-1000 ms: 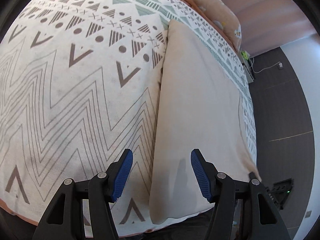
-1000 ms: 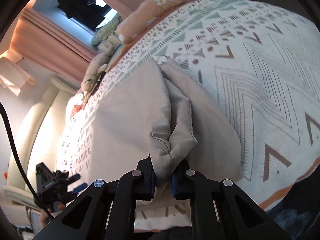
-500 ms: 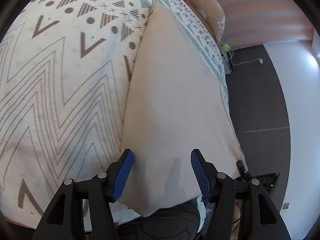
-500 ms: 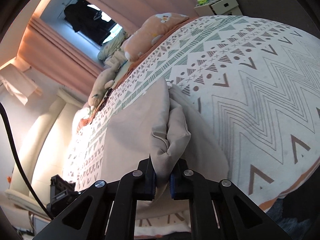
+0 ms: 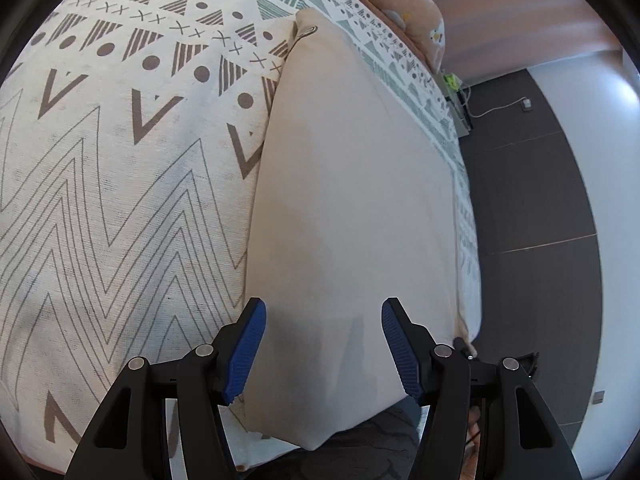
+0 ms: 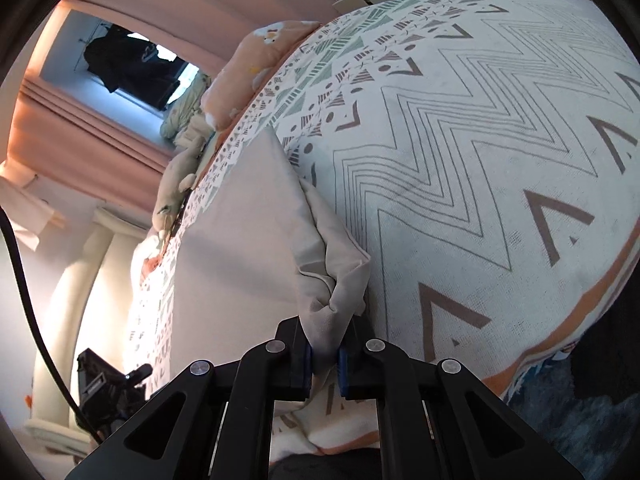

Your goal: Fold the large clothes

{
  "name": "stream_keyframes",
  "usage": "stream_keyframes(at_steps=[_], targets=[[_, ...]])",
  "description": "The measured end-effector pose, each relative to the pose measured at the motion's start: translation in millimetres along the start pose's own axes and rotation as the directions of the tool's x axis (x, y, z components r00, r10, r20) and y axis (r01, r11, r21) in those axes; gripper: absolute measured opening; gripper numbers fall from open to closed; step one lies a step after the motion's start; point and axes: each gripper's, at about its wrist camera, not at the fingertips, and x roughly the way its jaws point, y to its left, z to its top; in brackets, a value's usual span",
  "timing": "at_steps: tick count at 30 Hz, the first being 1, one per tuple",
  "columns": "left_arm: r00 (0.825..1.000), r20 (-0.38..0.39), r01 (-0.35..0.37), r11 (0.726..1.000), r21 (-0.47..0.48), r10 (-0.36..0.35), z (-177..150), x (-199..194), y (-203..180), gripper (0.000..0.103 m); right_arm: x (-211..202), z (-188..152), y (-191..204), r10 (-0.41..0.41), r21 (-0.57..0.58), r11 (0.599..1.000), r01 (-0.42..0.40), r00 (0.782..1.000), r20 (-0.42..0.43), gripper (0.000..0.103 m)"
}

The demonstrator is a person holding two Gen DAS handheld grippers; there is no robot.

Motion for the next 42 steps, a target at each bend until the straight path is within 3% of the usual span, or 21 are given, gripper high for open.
stream_keyframes(at_steps=[7, 13, 17, 20, 21, 23, 25, 32, 42], targets=[[0.993, -0.038, -0.111, 0.992, 0.054, 0.113, -5, 19, 2, 0.062, 11, -2, 4, 0.004, -0.007, 1.000, -0.004, 1.000, -0.027, 0.009], [0.994, -0.034, -0.106, 0.993, 0.044, 0.108, -5, 16, 13, 0.050, 23, -4, 9, 0.020, -0.014, 1.000, -0.020, 0.998, -0.056, 0.009], [0.992, -0.025, -0.126, 0.991, 0.050, 0.128, -4, 12, 16, 0.050, 23, -2, 15, -0.022, -0.049, 0.999, 0.019, 0.998, -0.066, 0.012], [0.990, -0.015, -0.140, 0.989, 0.050, 0.140, -1, 8, 15, 0.050, 17, 8, 9, -0.025, -0.020, 1.000, 0.024, 0.996, -0.083, 0.023], [0.990, -0.012, -0.143, 0.989, 0.047, 0.144, 1, 8, 14, 0.050, 15, 13, 8, -0.023, -0.017, 1.000, 0.021, 0.996, -0.085, 0.034], [0.990, -0.005, -0.138, 0.990, 0.041, 0.139, 3, 6, 15, 0.050, 12, 22, 9, -0.064, -0.038, 0.997, 0.061, 0.996, -0.067, 0.047], [0.991, -0.007, -0.134, 0.990, 0.036, 0.135, 7, 7, 13, 0.050, 11, 32, 14, -0.090, -0.081, 0.993, 0.085, 0.994, -0.058, 0.047], [0.992, -0.004, -0.130, 0.991, 0.038, 0.130, 20, 14, 7, 0.050, 37, 71, 31, -0.060, -0.182, 0.983, 0.029, 0.985, -0.163, 0.047], [0.991, 0.017, -0.137, 0.990, 0.018, 0.136, 50, 25, 10, 0.050, 109, 108, 52, -0.113, -0.289, 0.957, 0.010, 0.932, -0.344, 0.050]])
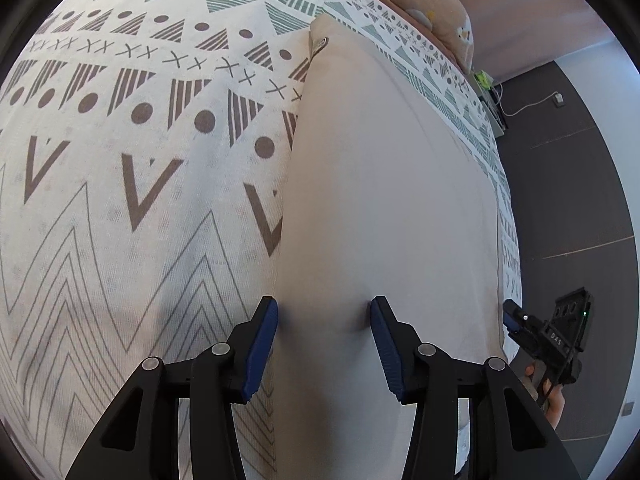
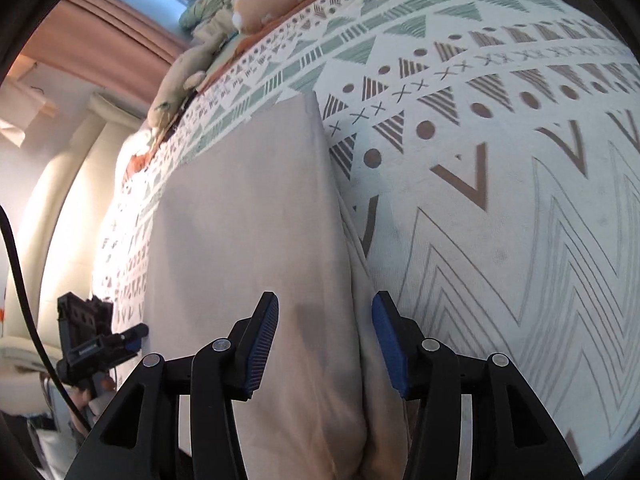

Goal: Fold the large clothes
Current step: 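Lift the folded jacket off the bed with both tools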

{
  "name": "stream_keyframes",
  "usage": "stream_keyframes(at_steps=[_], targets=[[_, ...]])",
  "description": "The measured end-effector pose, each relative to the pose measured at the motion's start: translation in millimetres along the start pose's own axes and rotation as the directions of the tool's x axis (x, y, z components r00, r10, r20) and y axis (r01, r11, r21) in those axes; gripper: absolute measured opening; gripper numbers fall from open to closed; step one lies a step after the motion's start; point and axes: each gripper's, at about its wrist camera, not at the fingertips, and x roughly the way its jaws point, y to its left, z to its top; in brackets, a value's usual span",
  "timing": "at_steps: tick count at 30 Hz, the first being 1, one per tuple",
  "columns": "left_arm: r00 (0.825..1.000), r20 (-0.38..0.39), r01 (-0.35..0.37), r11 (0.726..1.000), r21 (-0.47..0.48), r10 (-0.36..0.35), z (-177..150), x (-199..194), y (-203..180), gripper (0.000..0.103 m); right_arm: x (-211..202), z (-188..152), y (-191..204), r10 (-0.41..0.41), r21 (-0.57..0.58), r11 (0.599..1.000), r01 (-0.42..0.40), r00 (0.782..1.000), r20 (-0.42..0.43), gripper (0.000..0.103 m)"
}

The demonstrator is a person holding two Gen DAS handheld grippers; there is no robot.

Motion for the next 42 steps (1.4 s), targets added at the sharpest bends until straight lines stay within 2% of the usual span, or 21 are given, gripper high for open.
stream_keyframes(at_steps=[2, 4, 6, 10, 14, 19, 22, 24, 25, 27, 29, 32, 36, 42], targets=[[1.000, 0.006, 0.000, 1.000, -0.004, 0.000, 8, 3, 0, 0.050, 15, 11, -3, 0.000, 0.000, 1.000, 0.000, 0.999, -0.050, 0.051], [1.000, 0.013, -0.004, 1.000, -0.003, 0.004, 16, 5, -1, 0.050, 30, 20, -7, 0.035, 0.014, 0.999, -0.034, 0.995, -0.098, 0.060], [1.000, 0.022, -0.009, 1.000, -0.001, 0.009, 24, 8, -2, 0.050, 37, 28, -8, 0.072, 0.009, 0.997, -0.071, 0.992, -0.104, 0.063], [0.999, 0.036, -0.022, 1.000, -0.005, 0.022, 41, 15, -5, 0.050, 53, 42, -10, 0.159, 0.015, 0.987, -0.158, 0.978, -0.136, 0.064], [0.998, 0.057, -0.041, 0.999, -0.007, 0.041, 58, 22, -7, 0.050, 75, 58, -15, 0.276, 0.080, 0.961, -0.266, 0.948, -0.158, 0.064], [0.995, 0.076, -0.057, 0.998, -0.014, 0.058, 82, 31, -10, 0.050, 94, 73, -12, 0.339, 0.099, 0.940, -0.326, 0.924, -0.174, 0.063], [0.993, 0.096, -0.066, 0.998, -0.016, 0.067, 95, 34, -12, 0.050, 100, 79, -3, 0.337, 0.087, 0.941, -0.326, 0.924, -0.180, 0.063], [0.991, 0.102, -0.081, 0.997, -0.017, 0.083, 100, 37, -13, 0.049, 100, 80, -1, 0.327, 0.084, 0.945, -0.316, 0.928, -0.178, 0.054], [0.991, 0.104, -0.085, 0.996, -0.023, 0.087, 101, 38, -14, 0.045, 100, 80, 1, 0.320, 0.081, 0.947, -0.311, 0.931, -0.177, 0.050], [0.989, 0.106, -0.101, 0.995, -0.010, 0.102, 100, 37, -18, 0.038, 99, 78, 3, 0.310, 0.086, 0.950, -0.299, 0.935, -0.172, 0.035], [0.983, 0.125, -0.136, 0.990, 0.025, 0.132, 97, 34, -26, 0.029, 89, 74, 4, 0.299, 0.072, 0.954, -0.291, 0.942, -0.150, 0.028], [0.979, 0.151, -0.141, 0.989, 0.037, 0.134, 94, 26, -31, 0.023, 73, 71, 16, 0.279, 0.030, 0.960, -0.277, 0.954, -0.108, 0.019], [0.976, 0.189, -0.121, 0.991, 0.049, 0.110, 88, 10, -39, 0.018, 49, 65, 41, 0.246, -0.027, 0.968, -0.248, 0.968, -0.057, 0.016], [0.963, 0.259, -0.105, 0.988, 0.114, 0.072, 74, -31, -63, 0.015, -2, 46, 68, 0.245, -0.077, 0.967, -0.242, 0.969, 0.038, 0.015]])
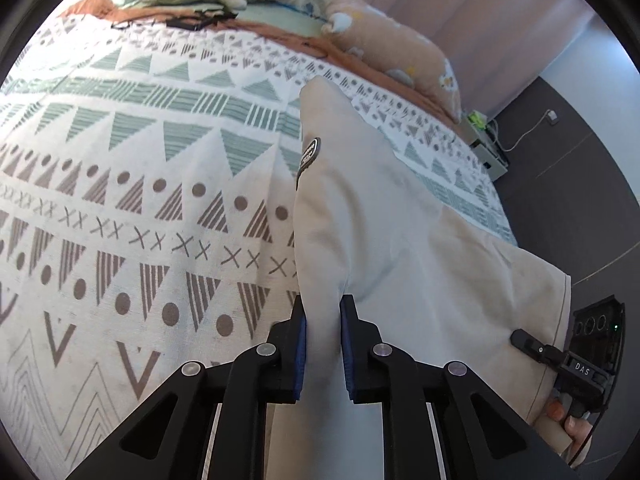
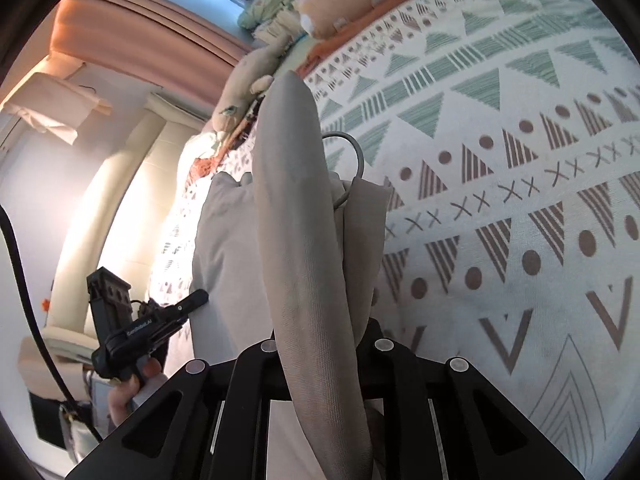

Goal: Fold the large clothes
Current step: 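Lift the folded jacket off the bed with both tools, then carry the jacket with both tools toward the dark clothes stack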

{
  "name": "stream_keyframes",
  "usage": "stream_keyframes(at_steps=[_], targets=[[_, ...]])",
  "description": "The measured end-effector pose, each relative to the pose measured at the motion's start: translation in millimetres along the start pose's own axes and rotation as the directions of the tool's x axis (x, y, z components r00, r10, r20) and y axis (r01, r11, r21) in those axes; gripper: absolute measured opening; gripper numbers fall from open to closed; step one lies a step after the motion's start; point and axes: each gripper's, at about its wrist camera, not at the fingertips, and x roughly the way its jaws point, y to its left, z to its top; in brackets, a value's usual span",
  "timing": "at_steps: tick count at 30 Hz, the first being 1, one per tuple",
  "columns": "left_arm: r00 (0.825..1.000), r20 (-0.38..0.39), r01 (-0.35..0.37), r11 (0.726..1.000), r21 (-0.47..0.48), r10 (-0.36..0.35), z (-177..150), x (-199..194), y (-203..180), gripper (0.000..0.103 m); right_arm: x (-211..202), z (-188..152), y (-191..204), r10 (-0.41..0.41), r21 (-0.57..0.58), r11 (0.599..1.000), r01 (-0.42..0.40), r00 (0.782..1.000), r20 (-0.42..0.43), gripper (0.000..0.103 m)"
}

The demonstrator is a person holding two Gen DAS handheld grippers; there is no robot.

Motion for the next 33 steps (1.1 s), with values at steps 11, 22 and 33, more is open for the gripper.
stream_keyframes(at_steps=[11, 22, 33], targets=[[0.981, 0.152, 0.120, 0.993, 0.019, -0.122, 8, -100, -11, 0.011, -69, -26, 100, 0.029, -0.108, 0.994, -0.012, 0.987, 0.158, 0.015], [0.935, 0.308, 0.170, 0.984, 0.048, -0.177, 37, -205, 11, 0.010, -99, -44, 214, 0.102, -0.260, 0.965, -0.025, 0.953, 0.285, 0.015], [0.909, 0.404, 0.126, 0.992, -0.022, -0.107, 51, -288, 100, 0.008, -37, -66, 313, 0.187, -0.356, 0.929, -0.100, 0.957, 0.219, 0.015]])
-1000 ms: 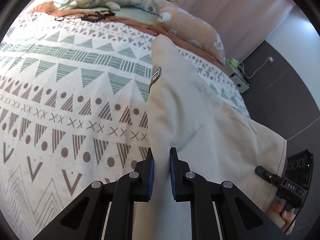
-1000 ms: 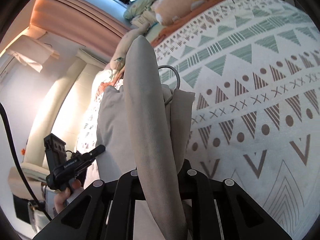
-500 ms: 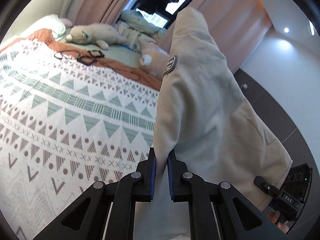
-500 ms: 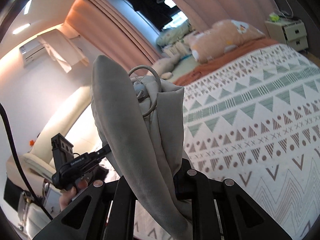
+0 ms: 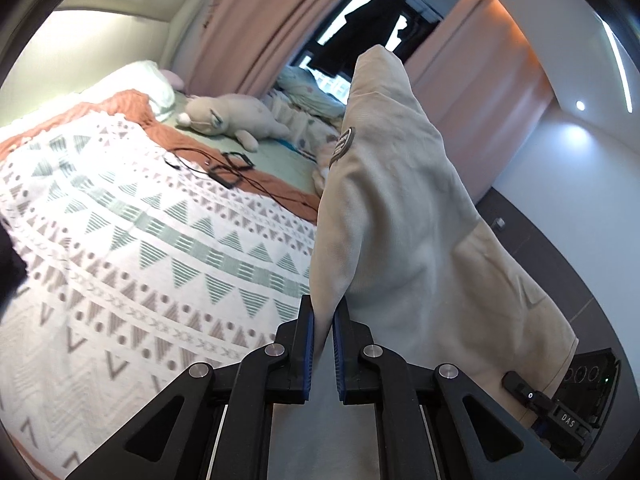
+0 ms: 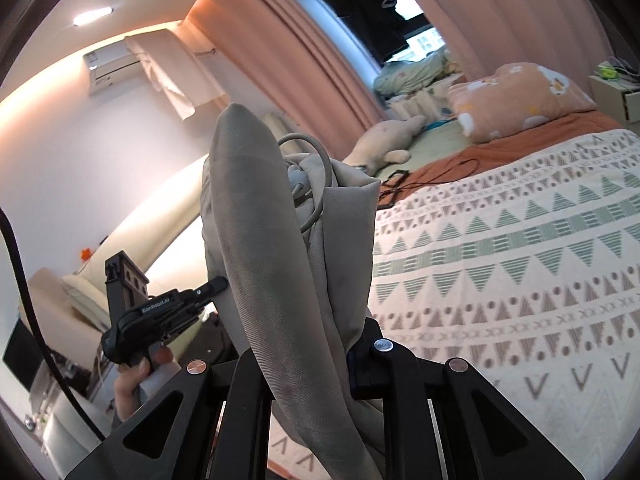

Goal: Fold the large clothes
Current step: 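Carry the jacket with both tools toward the dark clothes stack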

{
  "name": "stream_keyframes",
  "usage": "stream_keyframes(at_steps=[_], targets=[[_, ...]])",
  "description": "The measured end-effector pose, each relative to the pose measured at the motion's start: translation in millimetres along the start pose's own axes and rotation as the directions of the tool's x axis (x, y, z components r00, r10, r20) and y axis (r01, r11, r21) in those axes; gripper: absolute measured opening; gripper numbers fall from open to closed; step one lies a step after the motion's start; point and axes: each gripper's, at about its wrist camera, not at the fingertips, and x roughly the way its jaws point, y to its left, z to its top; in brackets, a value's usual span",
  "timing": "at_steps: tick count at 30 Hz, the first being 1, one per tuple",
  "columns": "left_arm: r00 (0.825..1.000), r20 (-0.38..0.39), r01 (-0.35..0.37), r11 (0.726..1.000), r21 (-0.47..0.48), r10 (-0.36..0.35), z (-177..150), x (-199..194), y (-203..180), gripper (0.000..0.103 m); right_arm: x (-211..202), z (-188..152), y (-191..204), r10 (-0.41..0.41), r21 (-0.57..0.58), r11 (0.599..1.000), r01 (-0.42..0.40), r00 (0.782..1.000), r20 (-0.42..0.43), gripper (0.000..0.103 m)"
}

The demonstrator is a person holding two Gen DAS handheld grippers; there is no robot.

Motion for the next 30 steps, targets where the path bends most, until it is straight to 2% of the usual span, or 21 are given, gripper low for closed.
stream_keyframes(at_steps=[10, 18, 24, 30], targets=[[0.987, 0.117, -0.105, 0.992, -0.076, 0.113, 36, -86, 87, 0.008, 89, -16, 94, 0.139, -0.093, 0.985, -0.147, 0.986, -0.088, 0.015], [0.961, 0.193, -0.184, 0.978, -0.103, 0.201, 66, -156, 149, 0.008, 152, -38, 181, 0.242, -0.136, 0.954, -0.267, 0.954, -0.175, 0.015], [0.930, 0.243, -0.248, 0.959, -0.138, 0.276, 89, -210, 195, 0.007, 203, -61, 253, 0.322, -0.144, 0.920, -0.363, 0.914, -0.246, 0.015], [0.882, 0.281, -0.344, 0.925, -0.162, 0.378, 105, -265, 237, 0.007, 260, -92, 326, 0.401, -0.118, 0.883, -0.454, 0.861, -0.313, 0.015]])
